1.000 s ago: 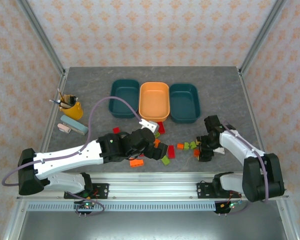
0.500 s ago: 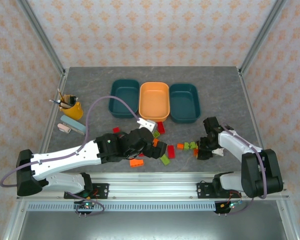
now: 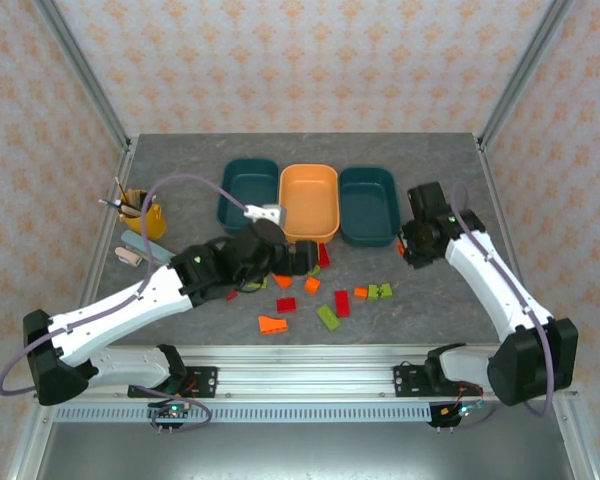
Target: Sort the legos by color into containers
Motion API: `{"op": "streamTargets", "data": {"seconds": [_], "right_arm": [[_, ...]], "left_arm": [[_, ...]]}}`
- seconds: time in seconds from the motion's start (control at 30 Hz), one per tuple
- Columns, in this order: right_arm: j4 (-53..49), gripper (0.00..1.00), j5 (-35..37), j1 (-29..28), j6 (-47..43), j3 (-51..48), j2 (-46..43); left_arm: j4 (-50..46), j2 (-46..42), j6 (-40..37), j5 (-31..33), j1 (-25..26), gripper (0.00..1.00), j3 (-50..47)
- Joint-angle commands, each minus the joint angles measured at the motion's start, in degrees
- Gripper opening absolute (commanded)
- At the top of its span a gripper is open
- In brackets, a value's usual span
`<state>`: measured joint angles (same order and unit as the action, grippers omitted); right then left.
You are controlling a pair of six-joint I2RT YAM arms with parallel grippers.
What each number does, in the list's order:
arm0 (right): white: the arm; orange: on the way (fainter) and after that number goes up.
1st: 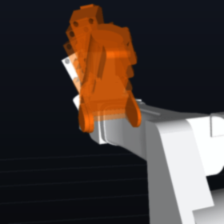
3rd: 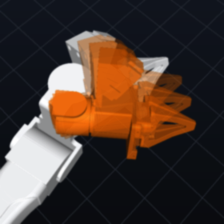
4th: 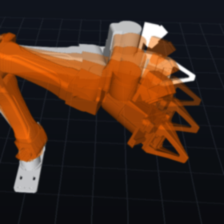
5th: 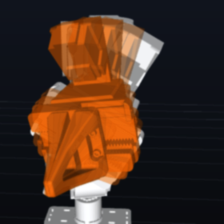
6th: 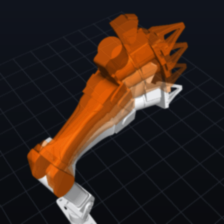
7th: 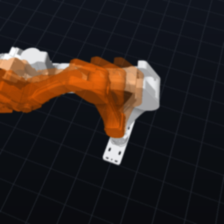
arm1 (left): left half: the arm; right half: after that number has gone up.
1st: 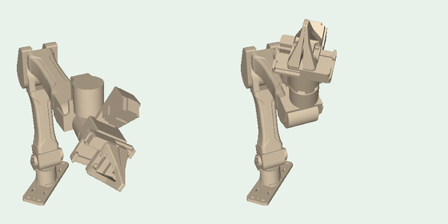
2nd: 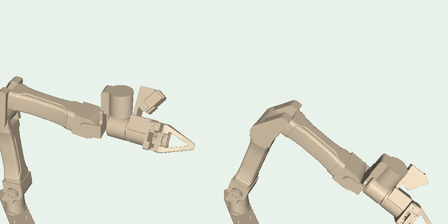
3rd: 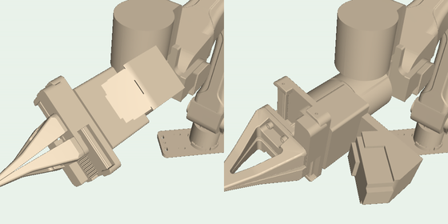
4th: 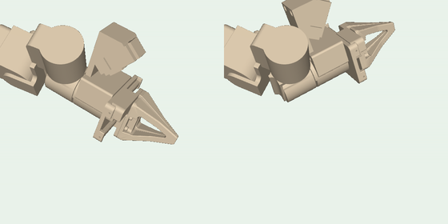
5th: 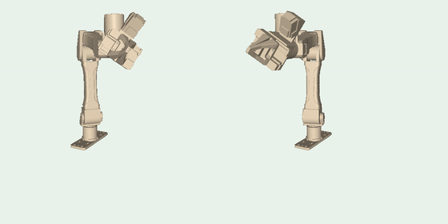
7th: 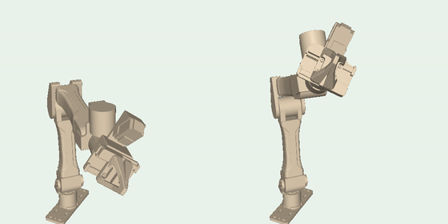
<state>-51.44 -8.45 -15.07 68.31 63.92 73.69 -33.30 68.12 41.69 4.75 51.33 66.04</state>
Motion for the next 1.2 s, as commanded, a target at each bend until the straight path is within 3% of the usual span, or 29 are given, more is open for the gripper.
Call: {"op": "streamTargets", "data": {"seconds": [0.0, 0.17, 0.33, 0.63, 0.83, 1.03, 1.17], "right_arm": [[-1.71, 0.29, 3.18, -2.45, -13.77, 7.39, 9.88], [-2.56, 0.30, 2.58, -2.91, -23.71, 21.99, 28.22], [-7.15, 0.31, 0.60, -2.40, -27.96, 36.19, 44.29], [-10.86, 0.43, 0.37, -1.12, -28.22, 46.86, 56.32], [-12.13, 0.62, 2.74, -2.05, -30.21, 48.85, 52.10], [-11.44, 0.62, 5.99, -5.29, -32.83, 47.70, 38.90], [-8.33, 0.62, 7.70, -8.83, -36.35, 41.55, 26.53]], "left_arm": [[-2.30, 2.29, 2.25, -3.54, -5.19, 1.00, 5.30], [-6.21, 10.07, 3.18, -7.43, -13.35, 1.00, 11.96], [-8.66, 15.68, 4.77, -9.37, -17.93, 0.99, 15.06], [-10.22, 17.81, 5.63, -8.44, -19.00, 0.99, 14.41], [-13.94, 14.63, 6.16, -6.07, -19.13, 0.99, 13.00], [-18.83, 8.13, 7.72, -3.77, -19.13, 0.98, 9.86], [-22.15, 2.54, 8.81, -2.61, -19.16, 0.98, 6.31]]}}
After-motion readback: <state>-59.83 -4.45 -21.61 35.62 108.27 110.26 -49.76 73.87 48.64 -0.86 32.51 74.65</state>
